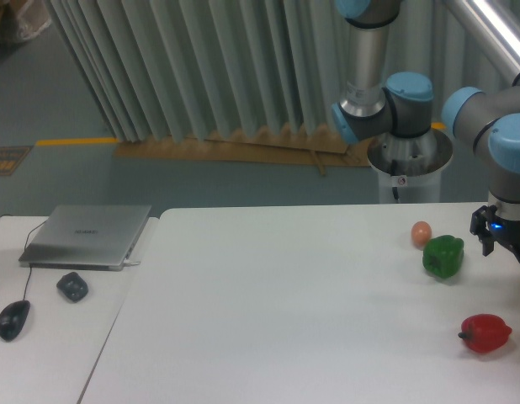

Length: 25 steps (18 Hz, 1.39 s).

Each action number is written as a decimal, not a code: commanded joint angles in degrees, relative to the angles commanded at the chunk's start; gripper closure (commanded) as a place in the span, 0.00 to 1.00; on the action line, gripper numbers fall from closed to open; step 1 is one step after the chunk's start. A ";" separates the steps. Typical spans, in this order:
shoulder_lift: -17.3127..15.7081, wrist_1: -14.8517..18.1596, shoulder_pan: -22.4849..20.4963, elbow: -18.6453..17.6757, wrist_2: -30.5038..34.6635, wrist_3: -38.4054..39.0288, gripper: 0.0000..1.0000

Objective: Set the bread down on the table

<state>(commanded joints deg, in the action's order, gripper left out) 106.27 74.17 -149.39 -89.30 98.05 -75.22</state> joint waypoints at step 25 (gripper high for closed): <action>-2.38 -4.13 -6.86 -3.08 0.56 -20.84 0.00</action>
<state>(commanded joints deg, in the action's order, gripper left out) 103.89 70.04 -156.26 -92.38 98.61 -96.06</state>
